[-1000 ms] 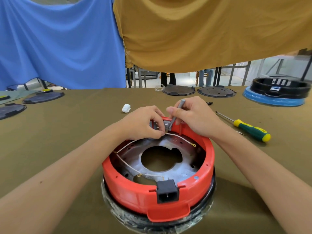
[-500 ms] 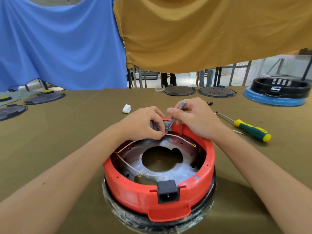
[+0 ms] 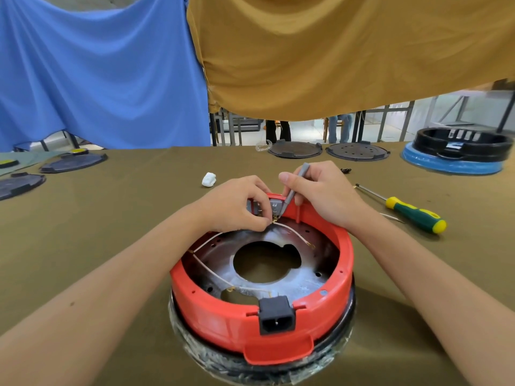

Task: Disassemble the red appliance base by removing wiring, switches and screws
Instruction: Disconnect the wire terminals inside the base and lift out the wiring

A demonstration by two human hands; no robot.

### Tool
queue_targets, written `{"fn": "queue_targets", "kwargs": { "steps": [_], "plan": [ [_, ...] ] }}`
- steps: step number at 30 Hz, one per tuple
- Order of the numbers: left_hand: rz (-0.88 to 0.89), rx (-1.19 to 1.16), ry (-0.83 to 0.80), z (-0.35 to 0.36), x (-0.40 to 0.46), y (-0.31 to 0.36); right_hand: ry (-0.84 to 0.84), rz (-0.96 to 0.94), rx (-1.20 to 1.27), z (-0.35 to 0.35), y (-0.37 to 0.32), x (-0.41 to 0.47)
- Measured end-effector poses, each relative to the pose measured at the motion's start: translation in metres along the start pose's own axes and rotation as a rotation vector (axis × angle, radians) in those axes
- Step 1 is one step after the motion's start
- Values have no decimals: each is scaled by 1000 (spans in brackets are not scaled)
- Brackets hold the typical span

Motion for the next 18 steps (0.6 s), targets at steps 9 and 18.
{"fn": "queue_targets", "kwargs": {
  "steps": [9,18],
  "plan": [
    [-2,4,26,0,2,-2,-86,-6,-43,5,-4,-1],
    [17,4,47,-3,-1,0,-3,-41,-38,1,-5,-1]
  ]
}}
Point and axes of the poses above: each hand's wrist, its own x-axis towards the middle knuckle, its own z-axis out of the palm, y = z × x, the point moved 7 cm from there along x, towards the middle knuckle, and after that the axes turned 1 degree about x, right-handed, at the moved point
